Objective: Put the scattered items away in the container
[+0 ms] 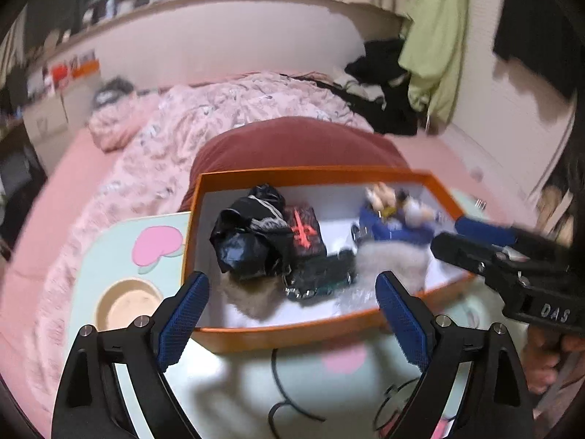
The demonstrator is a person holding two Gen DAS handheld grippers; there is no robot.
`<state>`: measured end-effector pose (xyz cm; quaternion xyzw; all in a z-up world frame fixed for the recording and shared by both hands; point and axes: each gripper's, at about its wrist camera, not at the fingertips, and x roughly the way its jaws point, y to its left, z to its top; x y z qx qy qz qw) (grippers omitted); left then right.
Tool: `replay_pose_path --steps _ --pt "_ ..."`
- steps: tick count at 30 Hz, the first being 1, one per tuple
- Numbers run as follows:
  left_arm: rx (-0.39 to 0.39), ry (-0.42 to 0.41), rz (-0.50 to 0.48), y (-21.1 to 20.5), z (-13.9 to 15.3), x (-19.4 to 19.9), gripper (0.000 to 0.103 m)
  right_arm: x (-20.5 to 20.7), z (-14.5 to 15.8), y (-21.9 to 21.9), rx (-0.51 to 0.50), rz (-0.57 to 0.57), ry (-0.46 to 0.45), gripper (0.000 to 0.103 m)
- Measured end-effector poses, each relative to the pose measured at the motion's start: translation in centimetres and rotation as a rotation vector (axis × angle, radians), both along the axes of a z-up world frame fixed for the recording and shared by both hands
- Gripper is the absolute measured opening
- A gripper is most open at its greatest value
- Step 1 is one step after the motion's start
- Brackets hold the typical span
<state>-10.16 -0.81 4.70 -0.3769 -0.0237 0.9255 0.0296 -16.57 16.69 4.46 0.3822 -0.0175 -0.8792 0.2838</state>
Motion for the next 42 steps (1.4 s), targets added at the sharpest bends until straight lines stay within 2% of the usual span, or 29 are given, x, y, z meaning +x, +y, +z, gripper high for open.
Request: replay_pose_path --steps 6,18,20,23,25,30,36,37,39,42 --pt "0.011 0.041 0.013 -0.1 -0.1 2.2 0.093 1.9 -0.8 -0.7 0.139 0.011 0.072 0.063" --pt "0.014 0.083 0.002 0.1 0.1 4.7 0.093 4.2 -1.0 0.2 0.119 0.006 0.071 0.063" --pt "0.033 0.119 0.002 0.0 0.7 5.9 0.093 4.9 -0.6 0.5 0.11 -0.008 0.106 0.063" --pt "0.009 0.154 0.002 0.4 1.2 8.0 0.096 7.4 0.4 1.0 0.099 0.009 0.182 0.063" --pt "0.003 0.136 -0.008 0.7 0.7 9.3 0.098 9.1 0.7 1.1 0.109 0.028 0.212 0.063" --pt "0.045 0.049 0.003 0.4 -1.5 10.9 0.098 12.1 0.0 1.3 0.175 0.045 0.245 0.067" --pt "0.059 -0.094 0.082 -0.6 -4.6 10.6 0.1 12.6 -2.5 1.5 0.205 0.041 0.154 0.068" --pt "0.041 -0.107 0.1 -0.7 -5.2 10.6 0.103 12.6 -3.2 1.4 0.219 0.037 0.136 0.07" --pt "-0.063 -0.119 0.137 -0.1 -5.9 10.5 0.103 12.5 -4.2 1.4 0.248 0.021 0.121 0.076" --pt "-0.069 -0.108 0.126 0.2 -6.1 10.7 0.103 12.4 -6.2 1.4 0.274 -0.003 0.085 0.087"
